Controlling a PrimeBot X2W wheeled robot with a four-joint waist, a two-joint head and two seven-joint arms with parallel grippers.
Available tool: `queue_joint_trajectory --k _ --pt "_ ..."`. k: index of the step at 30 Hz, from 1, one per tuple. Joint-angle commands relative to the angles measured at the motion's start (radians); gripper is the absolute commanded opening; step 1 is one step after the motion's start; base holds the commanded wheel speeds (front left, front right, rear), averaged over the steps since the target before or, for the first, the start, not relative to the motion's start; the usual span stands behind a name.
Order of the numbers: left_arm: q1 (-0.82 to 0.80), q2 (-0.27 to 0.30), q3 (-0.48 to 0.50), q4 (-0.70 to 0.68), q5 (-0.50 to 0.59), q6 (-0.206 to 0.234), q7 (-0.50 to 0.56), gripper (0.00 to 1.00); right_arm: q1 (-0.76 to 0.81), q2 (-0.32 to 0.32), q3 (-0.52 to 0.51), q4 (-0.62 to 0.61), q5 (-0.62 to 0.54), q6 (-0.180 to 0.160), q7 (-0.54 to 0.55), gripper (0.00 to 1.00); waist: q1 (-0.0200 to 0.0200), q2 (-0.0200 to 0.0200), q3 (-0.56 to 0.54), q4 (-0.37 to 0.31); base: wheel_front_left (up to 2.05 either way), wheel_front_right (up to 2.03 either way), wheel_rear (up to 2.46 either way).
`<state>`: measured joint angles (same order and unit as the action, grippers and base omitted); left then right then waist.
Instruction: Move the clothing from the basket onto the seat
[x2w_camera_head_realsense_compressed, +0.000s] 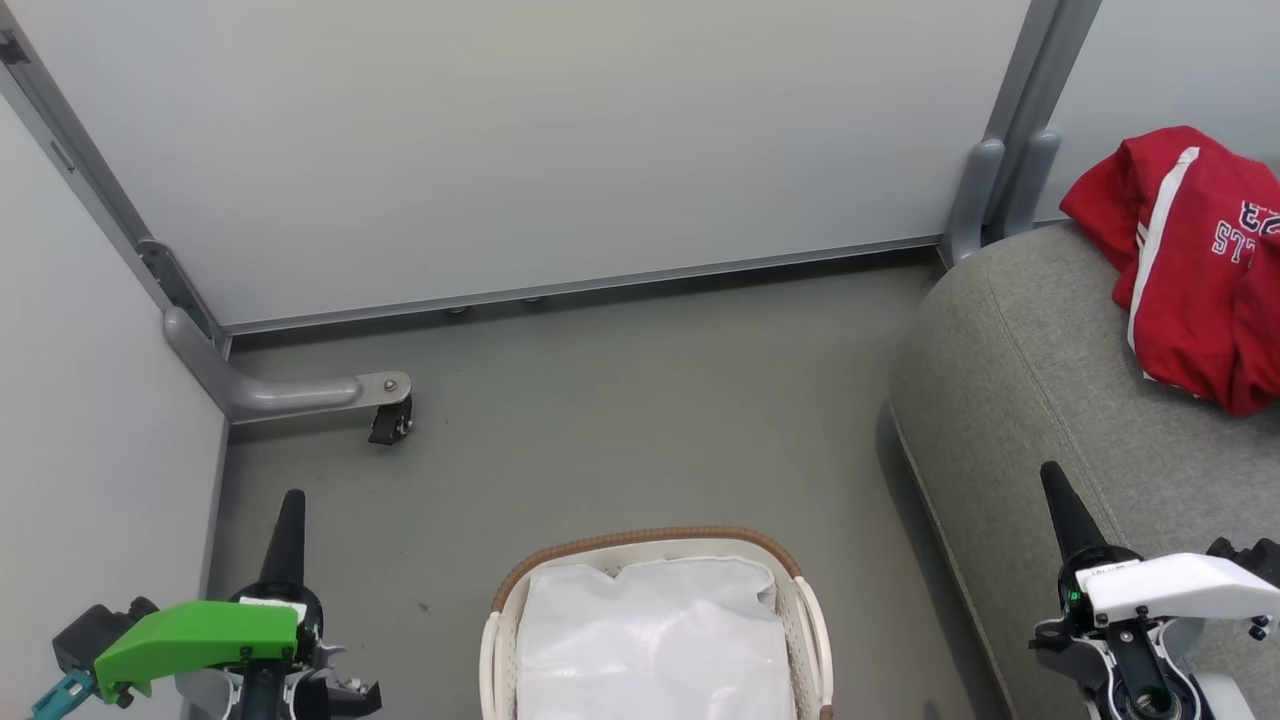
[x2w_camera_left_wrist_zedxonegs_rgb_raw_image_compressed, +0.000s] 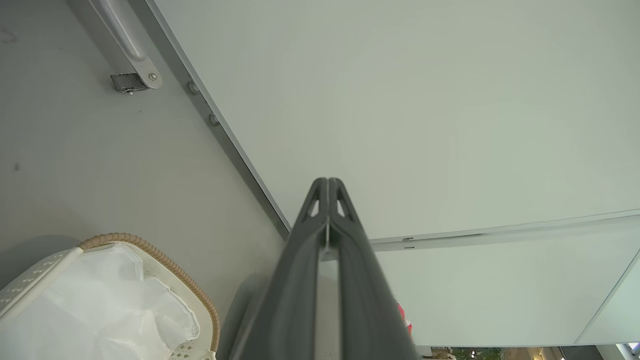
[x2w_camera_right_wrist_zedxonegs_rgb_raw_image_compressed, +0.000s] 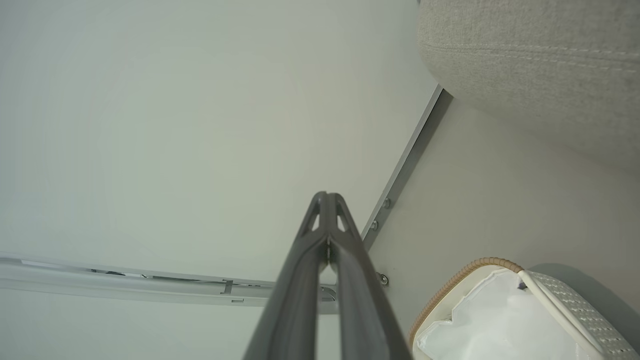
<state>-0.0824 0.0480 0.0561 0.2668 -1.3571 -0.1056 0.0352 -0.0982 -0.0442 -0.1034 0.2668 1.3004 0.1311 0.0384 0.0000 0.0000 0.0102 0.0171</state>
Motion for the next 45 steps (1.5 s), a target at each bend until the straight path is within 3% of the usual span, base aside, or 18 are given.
queue_joint_trajectory --k 1,36,45 --pt "-0.022 0.006 0.006 -0.008 -0.021 -0.005 0.008 0.0 -0.015 -0.006 -0.003 -0.01 0.026 0.0 0.008 0.0 0.0 0.0 0.0 -0.001 0.0 0.0 0.0" --pt "-0.033 0.006 0.058 -0.023 -0.25 -0.028 0.079 0.0 -0.014 -0.009 -0.012 -0.024 0.302 -0.001 0.075 0.0 0.0 0.0 -0.007 -0.016 0.0 0.0 0.0" --pt "-0.031 0.006 0.06 -0.023 -0.258 -0.028 0.082 0.0 -0.014 -0.009 -0.012 -0.025 0.314 -0.001 0.079 0.0 0.0 0.0 -0.007 -0.017 0.0 0.0 0.0"
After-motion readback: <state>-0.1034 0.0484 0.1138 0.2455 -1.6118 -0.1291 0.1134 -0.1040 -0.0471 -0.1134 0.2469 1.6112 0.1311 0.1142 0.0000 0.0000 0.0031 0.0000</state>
